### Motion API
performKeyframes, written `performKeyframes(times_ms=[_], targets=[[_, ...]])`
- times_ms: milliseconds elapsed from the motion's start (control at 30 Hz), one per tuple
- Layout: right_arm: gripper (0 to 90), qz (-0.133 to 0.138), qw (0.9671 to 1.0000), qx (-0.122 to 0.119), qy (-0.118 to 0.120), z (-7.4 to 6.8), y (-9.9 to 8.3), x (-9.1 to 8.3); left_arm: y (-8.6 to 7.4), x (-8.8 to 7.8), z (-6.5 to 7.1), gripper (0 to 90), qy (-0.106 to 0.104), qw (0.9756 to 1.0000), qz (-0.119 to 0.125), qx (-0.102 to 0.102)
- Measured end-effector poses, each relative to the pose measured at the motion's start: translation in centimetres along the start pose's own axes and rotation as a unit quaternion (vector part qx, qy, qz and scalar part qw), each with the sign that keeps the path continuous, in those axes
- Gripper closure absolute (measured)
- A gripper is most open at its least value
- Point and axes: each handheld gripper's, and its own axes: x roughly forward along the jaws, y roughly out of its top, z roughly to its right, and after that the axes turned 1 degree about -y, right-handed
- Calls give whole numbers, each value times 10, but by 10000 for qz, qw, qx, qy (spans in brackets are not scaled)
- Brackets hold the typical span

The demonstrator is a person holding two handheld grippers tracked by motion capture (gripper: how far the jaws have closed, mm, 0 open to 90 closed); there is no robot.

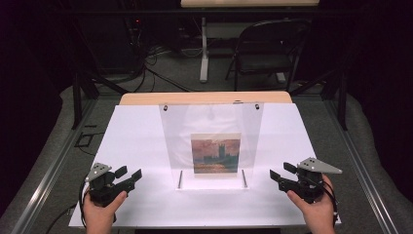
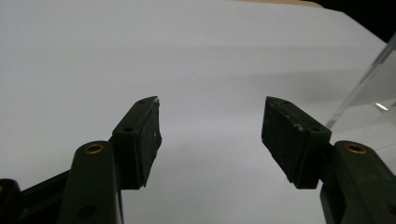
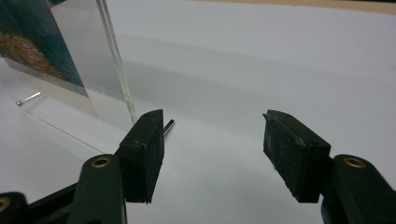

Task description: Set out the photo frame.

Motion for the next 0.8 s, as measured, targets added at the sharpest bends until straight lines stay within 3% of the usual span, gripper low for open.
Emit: performKeyframes(times_ms=[300,500,600,800], targets=[[376,-207,9998,35,-9,1,-17,17,-13,14,-1,374,207,9993,-217,237],[377,-519,9985,-155,45,-5,-26,31,-18,24,4,375,152,9979,-429,458],[377,-535,9982,-235,140,-9,-28,35,-19,26,6,375,108,9978,-461,461],[375,-749,9966,-106,316,-6,-31,38,-22,32,11,375,22,9955,-706,634]])
